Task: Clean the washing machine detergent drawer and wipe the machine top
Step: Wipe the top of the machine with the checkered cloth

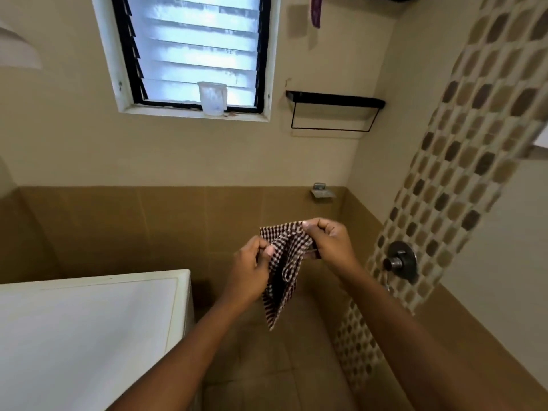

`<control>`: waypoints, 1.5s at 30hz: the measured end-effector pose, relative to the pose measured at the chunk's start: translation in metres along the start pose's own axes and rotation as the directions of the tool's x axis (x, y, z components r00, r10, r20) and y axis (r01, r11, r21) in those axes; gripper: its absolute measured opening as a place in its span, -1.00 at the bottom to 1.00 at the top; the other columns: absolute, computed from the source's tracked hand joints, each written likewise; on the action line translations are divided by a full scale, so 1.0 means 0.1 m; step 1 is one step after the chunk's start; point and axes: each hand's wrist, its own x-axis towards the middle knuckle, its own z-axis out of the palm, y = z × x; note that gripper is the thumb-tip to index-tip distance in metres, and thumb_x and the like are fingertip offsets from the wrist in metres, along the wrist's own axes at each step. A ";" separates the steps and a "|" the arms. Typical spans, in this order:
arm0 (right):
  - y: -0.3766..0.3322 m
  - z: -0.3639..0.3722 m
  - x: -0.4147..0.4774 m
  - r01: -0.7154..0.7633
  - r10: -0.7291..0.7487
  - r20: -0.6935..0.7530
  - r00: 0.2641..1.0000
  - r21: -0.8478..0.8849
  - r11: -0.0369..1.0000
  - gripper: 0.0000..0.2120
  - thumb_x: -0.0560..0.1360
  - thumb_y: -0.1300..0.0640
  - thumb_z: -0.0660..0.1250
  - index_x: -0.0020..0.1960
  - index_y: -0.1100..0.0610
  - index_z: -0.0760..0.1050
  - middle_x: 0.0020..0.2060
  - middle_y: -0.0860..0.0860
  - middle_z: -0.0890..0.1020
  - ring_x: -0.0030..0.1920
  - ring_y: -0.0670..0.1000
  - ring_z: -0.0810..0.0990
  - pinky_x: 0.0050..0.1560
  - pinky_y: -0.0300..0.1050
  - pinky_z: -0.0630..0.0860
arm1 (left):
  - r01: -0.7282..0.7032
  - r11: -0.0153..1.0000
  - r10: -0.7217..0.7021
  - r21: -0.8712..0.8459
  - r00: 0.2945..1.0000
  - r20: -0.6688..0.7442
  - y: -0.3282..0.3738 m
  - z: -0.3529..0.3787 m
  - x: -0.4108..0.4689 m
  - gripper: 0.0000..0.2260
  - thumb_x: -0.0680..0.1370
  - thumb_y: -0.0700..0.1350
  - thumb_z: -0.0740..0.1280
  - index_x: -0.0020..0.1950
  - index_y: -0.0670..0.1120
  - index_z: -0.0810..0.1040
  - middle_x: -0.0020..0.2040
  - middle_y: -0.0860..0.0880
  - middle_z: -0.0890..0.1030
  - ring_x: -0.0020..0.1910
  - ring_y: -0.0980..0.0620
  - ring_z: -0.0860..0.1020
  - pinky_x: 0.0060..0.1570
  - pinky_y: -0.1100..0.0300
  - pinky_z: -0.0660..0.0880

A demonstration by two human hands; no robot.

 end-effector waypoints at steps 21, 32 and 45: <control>0.47 1.02 -2.00 -0.275 0.203 0.827 0.525 -0.061 0.960 -0.64 0.58 0.16 0.42 0.16 0.46 0.53 0.09 0.33 0.66 -0.01 0.17 0.69 0.02 -0.05 0.62 | 0.542 0.836 -0.537 0.084 0.777 0.330 0.33 -1.51 -2.01 -0.70 0.61 0.13 0.32 0.06 -0.09 0.64 0.01 -0.02 0.71 0.08 -0.01 0.66 0.04 0.11 0.57; 0.47 2.67 -3.21 -0.319 0.287 0.712 0.640 -0.094 0.943 -0.68 0.51 -0.01 0.51 -0.16 0.26 0.60 -0.10 0.22 0.72 -0.09 0.11 0.71 -0.09 -0.05 0.59 | 0.614 0.781 -0.605 0.112 0.700 0.380 -0.44 -3.27 -3.31 -0.53 0.40 0.15 0.55 -0.09 -0.28 0.61 -0.19 -0.21 0.57 -0.13 -0.04 0.56 -0.09 0.12 0.38; 0.40 3.91 -4.26 0.043 0.024 0.497 0.867 -0.123 0.991 -0.55 0.49 0.07 0.42 0.35 -0.18 0.48 0.31 -0.23 0.56 0.36 -0.13 0.50 0.31 -0.07 0.46 | 0.625 0.742 -0.597 -0.244 0.781 0.184 -0.87 -4.08 -3.76 -0.87 0.64 -0.07 0.37 -0.01 -0.10 0.64 -0.07 -0.09 0.72 -0.03 -0.07 0.67 -0.02 0.07 0.56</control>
